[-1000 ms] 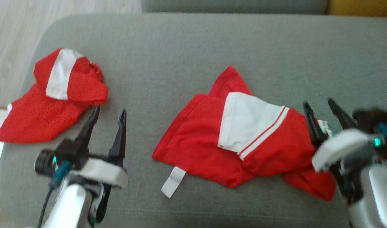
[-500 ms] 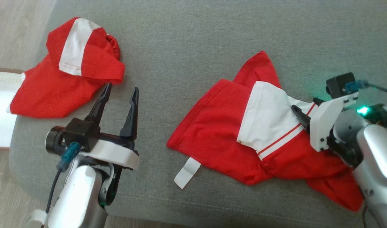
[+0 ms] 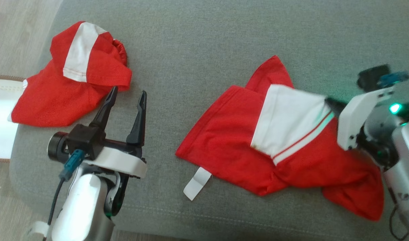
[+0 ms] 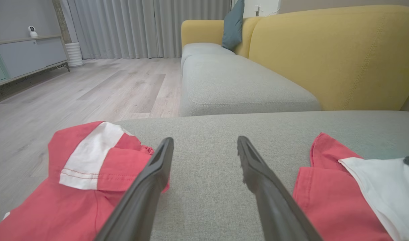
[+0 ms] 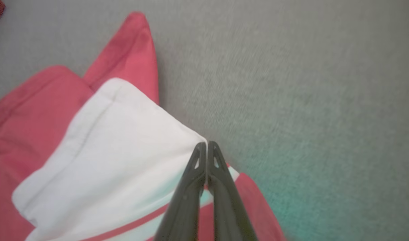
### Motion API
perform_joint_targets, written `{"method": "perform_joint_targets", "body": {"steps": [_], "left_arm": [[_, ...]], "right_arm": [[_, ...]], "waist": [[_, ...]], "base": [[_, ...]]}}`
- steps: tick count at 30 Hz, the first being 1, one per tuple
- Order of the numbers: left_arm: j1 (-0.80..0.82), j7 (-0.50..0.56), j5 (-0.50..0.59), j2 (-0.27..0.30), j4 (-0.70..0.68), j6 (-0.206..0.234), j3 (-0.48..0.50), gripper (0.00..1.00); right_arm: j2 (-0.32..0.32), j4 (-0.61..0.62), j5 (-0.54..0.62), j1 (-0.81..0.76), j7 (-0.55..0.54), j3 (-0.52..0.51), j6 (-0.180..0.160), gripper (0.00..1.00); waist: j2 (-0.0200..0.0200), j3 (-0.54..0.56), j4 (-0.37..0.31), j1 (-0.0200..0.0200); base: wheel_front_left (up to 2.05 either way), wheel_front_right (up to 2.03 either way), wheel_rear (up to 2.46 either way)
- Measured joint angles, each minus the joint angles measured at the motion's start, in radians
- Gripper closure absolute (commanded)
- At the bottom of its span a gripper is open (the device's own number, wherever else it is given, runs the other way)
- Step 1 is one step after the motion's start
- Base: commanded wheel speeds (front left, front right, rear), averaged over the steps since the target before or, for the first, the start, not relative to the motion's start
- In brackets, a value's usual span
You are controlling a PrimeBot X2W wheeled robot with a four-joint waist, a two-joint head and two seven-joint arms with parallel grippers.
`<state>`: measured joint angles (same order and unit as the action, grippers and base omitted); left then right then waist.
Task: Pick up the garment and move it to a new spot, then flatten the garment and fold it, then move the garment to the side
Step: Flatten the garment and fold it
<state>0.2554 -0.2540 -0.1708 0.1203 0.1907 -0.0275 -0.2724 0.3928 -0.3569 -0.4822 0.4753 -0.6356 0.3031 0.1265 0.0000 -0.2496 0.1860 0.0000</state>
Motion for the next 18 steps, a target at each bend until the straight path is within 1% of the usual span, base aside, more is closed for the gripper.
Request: {"method": "perform_joint_targets", "body": {"steps": [7,11,15,18], "left_arm": [[-0.001,0.0,0.012,-0.008,0.0,-0.001,0.021,0.0],[-0.003,0.0,0.015,-0.009,0.0,-0.008,0.029,0.0],[-0.003,0.0,0.028,-0.01,-0.002,-0.008,0.035,0.0],[-0.004,0.0,0.029,-0.01,-0.004,-0.008,0.046,0.0]], "right_arm": [[-0.01,0.014,0.025,0.023,0.137,-0.076,0.0,1.0],[-0.034,-0.015,0.06,0.11,0.239,-0.126,0.0,1.0],[-0.043,-0.033,0.081,0.188,0.351,-0.13,0.0,1.0],[-0.044,-0.026,0.099,0.188,0.414,-0.103,0.0,1.0]], "waist": [[0.0,0.017,-0.001,-0.0001],[0.0,0.02,-0.007,0.0],[0.0,0.018,-0.02,0.0],[0.0,0.016,-0.033,0.0]], "base": [[0.0,0.0,0.0],[0.0,0.0,0.0],[0.0,0.0,0.0],[0.0,0.0,0.0]]}}
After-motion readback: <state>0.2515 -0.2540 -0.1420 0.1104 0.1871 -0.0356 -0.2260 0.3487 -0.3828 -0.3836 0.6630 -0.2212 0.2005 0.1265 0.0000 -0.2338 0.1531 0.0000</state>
